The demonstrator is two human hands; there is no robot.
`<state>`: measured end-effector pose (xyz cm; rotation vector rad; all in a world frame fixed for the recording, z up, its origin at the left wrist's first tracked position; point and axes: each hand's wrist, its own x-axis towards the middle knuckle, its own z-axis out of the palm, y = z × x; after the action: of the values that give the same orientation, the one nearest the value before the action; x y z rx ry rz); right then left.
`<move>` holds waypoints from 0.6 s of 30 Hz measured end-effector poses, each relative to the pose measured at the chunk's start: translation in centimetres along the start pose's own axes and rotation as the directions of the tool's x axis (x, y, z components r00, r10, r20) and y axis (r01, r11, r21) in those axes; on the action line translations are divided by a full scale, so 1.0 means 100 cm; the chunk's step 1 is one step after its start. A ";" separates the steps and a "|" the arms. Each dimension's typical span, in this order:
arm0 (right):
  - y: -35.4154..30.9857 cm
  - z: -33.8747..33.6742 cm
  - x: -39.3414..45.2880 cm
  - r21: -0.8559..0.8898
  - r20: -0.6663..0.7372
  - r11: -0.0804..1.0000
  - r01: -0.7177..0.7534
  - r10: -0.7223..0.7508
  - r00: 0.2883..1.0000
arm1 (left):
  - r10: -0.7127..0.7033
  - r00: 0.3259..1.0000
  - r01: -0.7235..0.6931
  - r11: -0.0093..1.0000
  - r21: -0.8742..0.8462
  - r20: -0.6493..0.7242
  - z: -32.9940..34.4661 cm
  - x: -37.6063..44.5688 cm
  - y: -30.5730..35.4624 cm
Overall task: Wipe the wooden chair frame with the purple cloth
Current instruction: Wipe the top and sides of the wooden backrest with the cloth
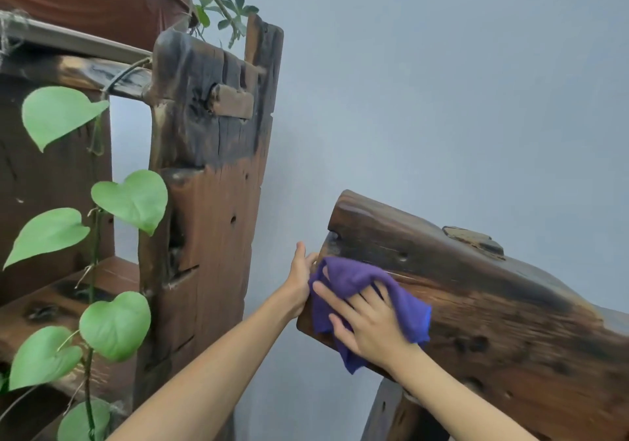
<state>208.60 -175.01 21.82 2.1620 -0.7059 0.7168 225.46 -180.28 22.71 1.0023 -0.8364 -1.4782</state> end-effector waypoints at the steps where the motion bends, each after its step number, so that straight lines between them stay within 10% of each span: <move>1: 0.004 -0.005 -0.009 0.067 0.054 0.996 0.050 -0.054 0.997 | -0.001 1.000 0.001 1.000 0.016 -0.003 0.001 0.001 -0.001; 5: 0.050 -0.035 -0.020 0.091 0.165 0.980 0.178 -0.191 0.967 | -0.003 0.999 0.004 1.000 0.020 -0.031 0.005 0.003 -0.005; 11: 0.086 -0.080 0.061 -0.056 0.125 0.993 -0.108 0.114 0.986 | -0.015 0.993 0.011 0.999 -0.035 -0.116 0.006 0.008 -0.008; 14: 0.078 -0.077 0.107 0.038 0.250 0.876 -0.480 0.457 0.854 | 0.007 0.992 -0.009 1.000 -0.020 -0.129 0.002 0.013 -0.014; 18: 0.102 -0.074 0.141 0.317 0.636 0.621 -0.717 0.421 0.646 | 0.031 0.983 -0.015 0.996 0.088 -0.181 0.005 0.002 -0.006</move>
<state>209.57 -178.77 40.35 2.7003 -1.7686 0.7355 224.74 -180.41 22.32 1.1702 -0.7822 -1.3169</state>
